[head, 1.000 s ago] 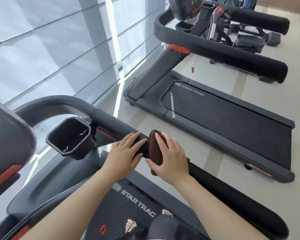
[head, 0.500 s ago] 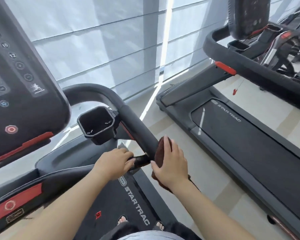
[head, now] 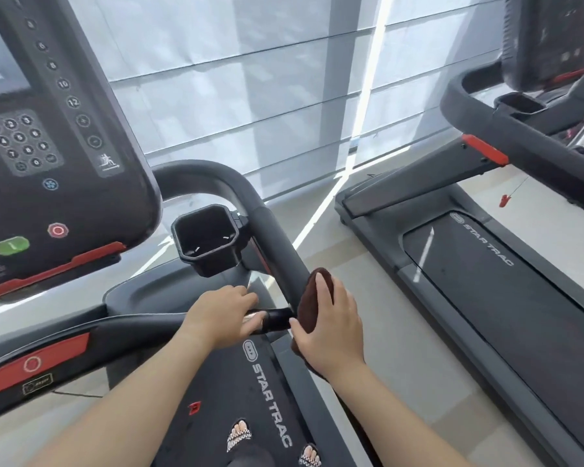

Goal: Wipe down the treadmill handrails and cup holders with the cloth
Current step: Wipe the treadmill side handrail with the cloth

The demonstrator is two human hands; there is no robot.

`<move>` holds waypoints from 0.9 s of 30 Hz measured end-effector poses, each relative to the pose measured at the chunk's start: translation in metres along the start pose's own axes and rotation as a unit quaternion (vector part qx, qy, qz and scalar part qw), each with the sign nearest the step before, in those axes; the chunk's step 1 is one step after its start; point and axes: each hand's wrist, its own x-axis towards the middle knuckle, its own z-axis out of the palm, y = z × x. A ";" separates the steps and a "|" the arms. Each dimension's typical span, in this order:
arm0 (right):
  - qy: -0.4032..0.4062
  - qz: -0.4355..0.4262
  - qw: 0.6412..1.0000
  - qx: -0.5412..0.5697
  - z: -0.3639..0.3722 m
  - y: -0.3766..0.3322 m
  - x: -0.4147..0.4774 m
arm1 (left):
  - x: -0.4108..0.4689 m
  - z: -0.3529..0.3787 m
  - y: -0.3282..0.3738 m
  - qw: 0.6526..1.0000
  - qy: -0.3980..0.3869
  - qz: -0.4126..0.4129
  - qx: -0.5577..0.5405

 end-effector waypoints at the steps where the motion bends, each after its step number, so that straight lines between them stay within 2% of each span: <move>1: -0.004 0.006 1.000 0.013 0.000 -0.005 0.009 | 0.000 0.000 0.000 1.000 0.001 -0.001 0.002; 7: -0.028 -0.021 0.999 0.011 -0.001 0.000 0.007 | -0.001 0.000 0.000 1.000 0.004 -0.005 0.005; 11: -0.005 -0.040 0.999 -0.013 -0.001 0.013 -0.018 | 0.000 0.000 0.000 1.000 0.010 -0.006 -0.008; 14: -0.007 -0.028 1.000 -0.003 -0.002 0.007 -0.007 | 0.000 -0.001 0.000 1.000 0.012 -0.015 -0.022; 17: -0.011 0.012 0.998 0.054 -0.005 -0.002 0.012 | -0.001 -0.003 0.002 1.000 0.009 -0.018 -0.022; 21: -0.025 0.007 0.998 0.059 -0.005 0.004 0.006 | -0.005 -0.007 0.002 0.999 0.021 -0.007 -0.045; 27: 0.043 -0.025 0.998 0.027 0.004 0.007 -0.012 | -0.015 -0.017 -0.010 0.987 0.092 -0.033 -0.128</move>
